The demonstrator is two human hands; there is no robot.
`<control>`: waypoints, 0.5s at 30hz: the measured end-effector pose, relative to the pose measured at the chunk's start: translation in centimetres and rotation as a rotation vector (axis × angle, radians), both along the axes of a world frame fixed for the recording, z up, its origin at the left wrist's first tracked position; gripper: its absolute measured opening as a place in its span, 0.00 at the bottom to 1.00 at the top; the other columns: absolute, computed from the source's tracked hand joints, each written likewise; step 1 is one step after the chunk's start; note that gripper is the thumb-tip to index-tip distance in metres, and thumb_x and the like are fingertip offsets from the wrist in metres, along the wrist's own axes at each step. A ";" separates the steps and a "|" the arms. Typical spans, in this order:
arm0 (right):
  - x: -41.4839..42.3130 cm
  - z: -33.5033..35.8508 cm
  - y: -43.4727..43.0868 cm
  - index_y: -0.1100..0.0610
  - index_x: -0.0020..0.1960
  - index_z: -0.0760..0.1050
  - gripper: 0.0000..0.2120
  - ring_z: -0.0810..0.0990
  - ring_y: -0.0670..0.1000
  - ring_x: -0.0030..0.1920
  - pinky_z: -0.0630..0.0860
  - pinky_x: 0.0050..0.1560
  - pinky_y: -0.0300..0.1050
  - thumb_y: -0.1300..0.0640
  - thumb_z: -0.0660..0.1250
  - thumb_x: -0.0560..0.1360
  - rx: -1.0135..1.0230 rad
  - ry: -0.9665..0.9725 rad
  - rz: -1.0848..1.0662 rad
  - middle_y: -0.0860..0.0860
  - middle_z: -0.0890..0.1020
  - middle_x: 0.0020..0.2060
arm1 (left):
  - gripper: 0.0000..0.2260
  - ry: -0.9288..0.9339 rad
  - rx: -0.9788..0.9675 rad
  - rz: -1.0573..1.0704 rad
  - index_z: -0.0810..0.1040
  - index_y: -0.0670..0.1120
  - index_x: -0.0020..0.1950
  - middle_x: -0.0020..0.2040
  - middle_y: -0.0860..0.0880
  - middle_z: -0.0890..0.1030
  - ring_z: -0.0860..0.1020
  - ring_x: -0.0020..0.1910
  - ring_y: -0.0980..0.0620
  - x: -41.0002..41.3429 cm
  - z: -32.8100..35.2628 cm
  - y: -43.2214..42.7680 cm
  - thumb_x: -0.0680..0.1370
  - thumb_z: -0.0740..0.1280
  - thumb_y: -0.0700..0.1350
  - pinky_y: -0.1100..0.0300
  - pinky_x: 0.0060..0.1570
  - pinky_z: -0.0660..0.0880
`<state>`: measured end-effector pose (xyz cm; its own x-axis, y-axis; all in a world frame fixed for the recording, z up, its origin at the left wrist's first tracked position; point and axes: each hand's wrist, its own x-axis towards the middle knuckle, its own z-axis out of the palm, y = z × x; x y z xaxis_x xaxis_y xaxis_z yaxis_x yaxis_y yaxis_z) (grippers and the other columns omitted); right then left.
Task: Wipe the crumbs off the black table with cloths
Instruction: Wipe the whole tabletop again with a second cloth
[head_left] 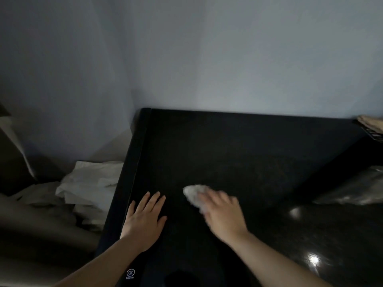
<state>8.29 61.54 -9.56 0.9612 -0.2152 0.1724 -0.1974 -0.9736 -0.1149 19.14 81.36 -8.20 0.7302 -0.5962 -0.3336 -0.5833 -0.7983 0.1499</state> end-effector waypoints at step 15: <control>3.3 0.9 -4.4 0.39 0.69 0.62 0.23 0.69 0.55 0.61 0.68 0.56 0.51 0.53 0.59 0.76 0.155 0.072 -0.450 0.45 0.66 0.69 | 0.27 0.092 0.064 -0.051 0.37 0.51 0.77 0.77 0.52 0.37 0.36 0.76 0.51 2.8 0.4 0.4 0.83 0.49 0.53 0.51 0.74 0.39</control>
